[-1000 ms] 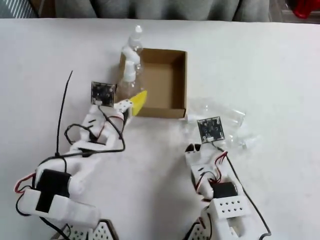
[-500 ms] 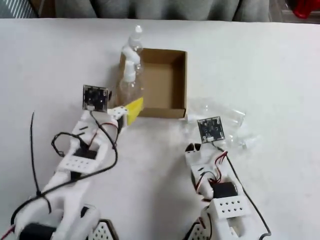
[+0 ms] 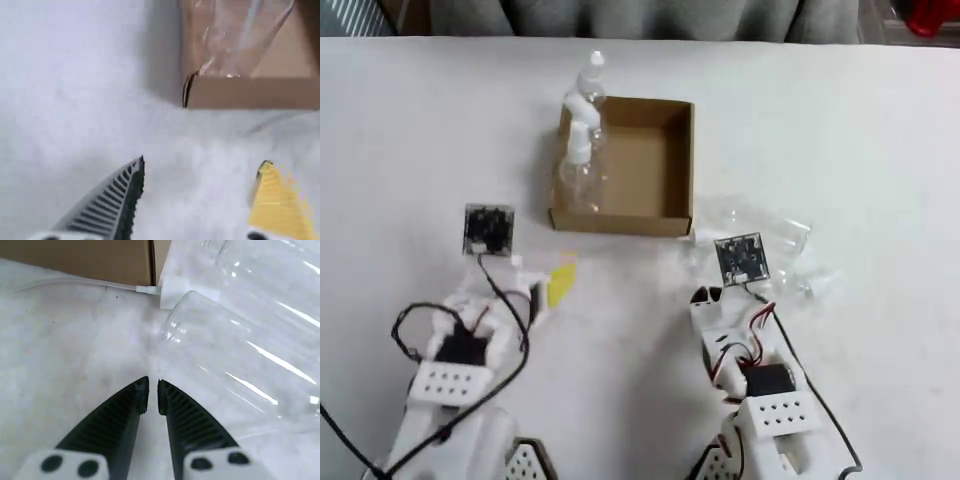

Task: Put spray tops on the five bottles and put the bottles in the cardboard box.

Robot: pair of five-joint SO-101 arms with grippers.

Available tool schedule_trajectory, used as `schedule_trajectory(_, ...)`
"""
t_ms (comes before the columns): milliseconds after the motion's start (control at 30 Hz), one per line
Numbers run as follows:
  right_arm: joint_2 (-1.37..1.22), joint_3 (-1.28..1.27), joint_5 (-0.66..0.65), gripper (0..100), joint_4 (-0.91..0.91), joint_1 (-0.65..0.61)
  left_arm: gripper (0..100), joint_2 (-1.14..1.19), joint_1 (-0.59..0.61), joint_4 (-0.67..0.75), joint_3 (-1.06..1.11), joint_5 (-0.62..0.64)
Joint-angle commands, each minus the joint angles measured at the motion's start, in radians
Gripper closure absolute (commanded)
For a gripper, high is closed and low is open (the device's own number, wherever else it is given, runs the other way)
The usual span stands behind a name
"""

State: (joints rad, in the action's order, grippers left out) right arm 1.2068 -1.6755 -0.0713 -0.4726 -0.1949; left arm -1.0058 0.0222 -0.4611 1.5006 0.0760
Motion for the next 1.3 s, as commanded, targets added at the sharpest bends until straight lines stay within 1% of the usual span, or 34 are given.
schedule_trajectory(0, 0.008, -0.011, -0.008, 98.4, 0.018, 0.012, 67, -0.139, 0.01, -0.012, 0.078, -0.052)
schedule_trajectory(67, 0.008, -0.011, -0.008, 98.4, 0.018, 0.012, 69, -0.193, 0.021, -0.023, 0.107, -0.046)
schedule_trajectory(133, 0.008, -0.011, -0.008, 98.4, 0.018, 0.012, 73, -0.251, 0.03, -0.044, 0.129, -0.049)
schedule_trajectory(233, 0.008, -0.011, -0.008, 98.4, 0.018, 0.036, 84, -0.344, 0.03, -0.058, 0.173, -0.049)
schedule_trajectory(300, 0.008, -0.006, -0.008, 98.4, 0.018, 0.079, 92, -0.409, 0.03, -0.064, 0.199, -0.051)
schedule_trajectory(367, 0.01, -0.002, -0.003, 98.4, 0.018, 0.12, 98, -0.458, 0.03, -0.13, 0.199, -0.072)
schedule_trajectory(467, 0.01, 0.028, 0.002, 98.4, 0.001, 0.143, 96, -0.518, 0.024, -0.213, 0.199, -0.183)
schedule_trajectory(500, 0.01, 0.043, 0.002, 98.4, -0.028, 0.145, 96, -0.535, 0.024, -0.23, 0.198, -0.192)
schedule_trajectory(633, 0.01, 0.133, 0.002, 98.4, -0.159, 0.151, 96, -0.588, 0.024, -0.305, 0.198, -0.198)
schedule_trajectory(733, 0.008, 0.222, -0.003, 98.4, -0.242, 0.18, 96, -0.618, 0.024, -0.339, 0.198, -0.199)
schedule_trajectory(933, 0.008, 0.351, -0.008, 98.4, -0.34, 0.183, 96, -0.661, 0.024, -0.393, 0.198, -0.199)
schedule_trajectory(1033, -0.001, 0.44, -0.009, 98.4, -0.387, 0.183, 96, -0.671, 0.027, -0.405, 0.198, -0.199)
schedule_trajectory(1167, -0.004, 0.551, -0.078, 98.4, -0.481, 0.176, 96, -0.673, 0.028, -0.405, 0.198, -0.199)
schedule_trajectory(1267, -0.007, 0.609, -0.043, 98.4, -0.486, 0.182, 96, -0.673, 0.028, -0.405, 0.198, -0.199)
